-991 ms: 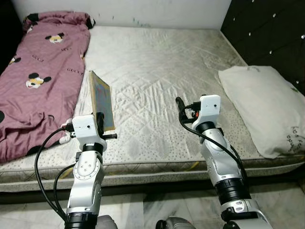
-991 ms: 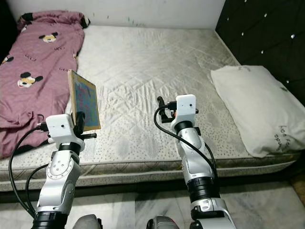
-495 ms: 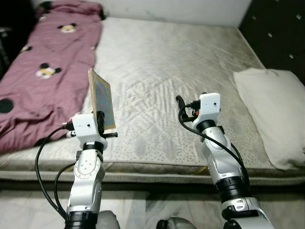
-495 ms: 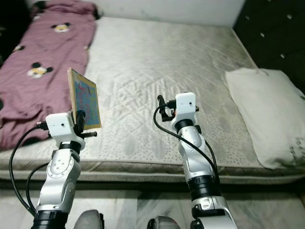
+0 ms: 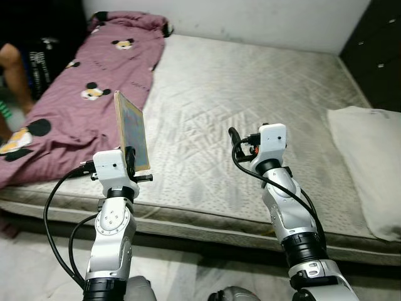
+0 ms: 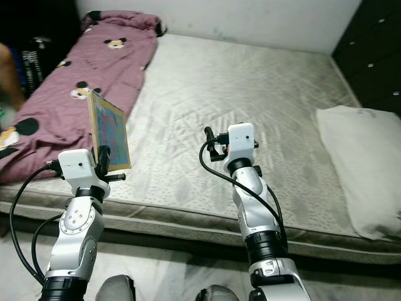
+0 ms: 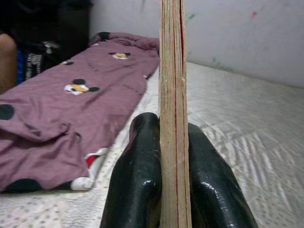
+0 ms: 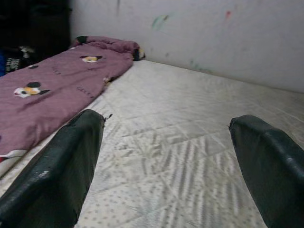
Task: Clean up the room
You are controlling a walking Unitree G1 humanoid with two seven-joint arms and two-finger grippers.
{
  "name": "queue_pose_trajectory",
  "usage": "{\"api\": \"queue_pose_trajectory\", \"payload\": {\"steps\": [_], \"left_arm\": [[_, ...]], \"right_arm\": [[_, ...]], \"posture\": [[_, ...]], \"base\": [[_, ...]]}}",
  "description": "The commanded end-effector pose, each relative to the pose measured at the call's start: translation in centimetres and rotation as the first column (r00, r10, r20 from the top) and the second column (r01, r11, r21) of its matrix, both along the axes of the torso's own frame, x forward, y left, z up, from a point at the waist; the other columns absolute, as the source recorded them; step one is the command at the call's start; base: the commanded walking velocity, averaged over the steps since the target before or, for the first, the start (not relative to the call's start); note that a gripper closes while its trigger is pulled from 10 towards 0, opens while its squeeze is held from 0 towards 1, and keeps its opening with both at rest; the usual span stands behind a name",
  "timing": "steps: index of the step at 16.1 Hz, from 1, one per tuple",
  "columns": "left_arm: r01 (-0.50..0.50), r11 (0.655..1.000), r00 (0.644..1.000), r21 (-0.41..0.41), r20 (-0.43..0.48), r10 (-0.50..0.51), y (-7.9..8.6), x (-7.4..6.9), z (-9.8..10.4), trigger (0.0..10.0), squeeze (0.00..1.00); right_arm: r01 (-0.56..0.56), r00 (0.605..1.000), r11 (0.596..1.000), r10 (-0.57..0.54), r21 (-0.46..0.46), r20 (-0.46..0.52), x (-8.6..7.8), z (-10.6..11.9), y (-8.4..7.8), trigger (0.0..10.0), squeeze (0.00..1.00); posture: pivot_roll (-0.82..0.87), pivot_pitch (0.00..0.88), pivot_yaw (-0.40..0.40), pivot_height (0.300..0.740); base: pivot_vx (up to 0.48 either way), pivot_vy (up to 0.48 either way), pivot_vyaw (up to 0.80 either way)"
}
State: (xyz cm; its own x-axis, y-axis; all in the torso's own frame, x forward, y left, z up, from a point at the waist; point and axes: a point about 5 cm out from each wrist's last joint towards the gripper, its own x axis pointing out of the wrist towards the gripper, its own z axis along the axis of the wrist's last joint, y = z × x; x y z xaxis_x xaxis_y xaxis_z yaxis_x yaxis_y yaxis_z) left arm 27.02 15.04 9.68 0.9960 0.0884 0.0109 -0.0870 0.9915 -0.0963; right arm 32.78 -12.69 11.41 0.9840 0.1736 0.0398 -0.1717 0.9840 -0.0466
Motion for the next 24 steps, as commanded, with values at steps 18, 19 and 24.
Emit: {"api": "queue_pose_trajectory", "payload": {"steps": [18,19,24], "left_arm": [[-0.062,0.996,0.998,0.067,0.033,0.060,1.9,-1.1,-0.3,10.0,0.00],[-0.074,0.995,0.997,0.071,0.036,0.071,2.0,-1.1,-0.3,10.0,0.00],[-0.178,0.983,0.984,0.035,0.037,0.177,2.3,-2.5,-0.7,10.0,0.00]], "right_arm": [[-0.001,1.000,1.000,0.001,0.025,-0.005,-0.3,-0.6,-0.4,10.0,0.00],[-0.019,1.000,1.000,0.019,0.024,-0.003,-0.2,-0.5,0.0,10.0,0.00],[-0.151,0.988,0.988,0.151,-0.006,-0.005,0.7,0.1,1.9,10.0,0.00]], "posture": [[-0.01,0.000,-0.034,0.740],[0.00,0.000,-0.052,0.740],[0.05,0.000,-0.161,0.740]], "base": [[0.000,-0.190,0.00],[0.000,0.000,0.00],[0.000,0.000,0.00]]}}
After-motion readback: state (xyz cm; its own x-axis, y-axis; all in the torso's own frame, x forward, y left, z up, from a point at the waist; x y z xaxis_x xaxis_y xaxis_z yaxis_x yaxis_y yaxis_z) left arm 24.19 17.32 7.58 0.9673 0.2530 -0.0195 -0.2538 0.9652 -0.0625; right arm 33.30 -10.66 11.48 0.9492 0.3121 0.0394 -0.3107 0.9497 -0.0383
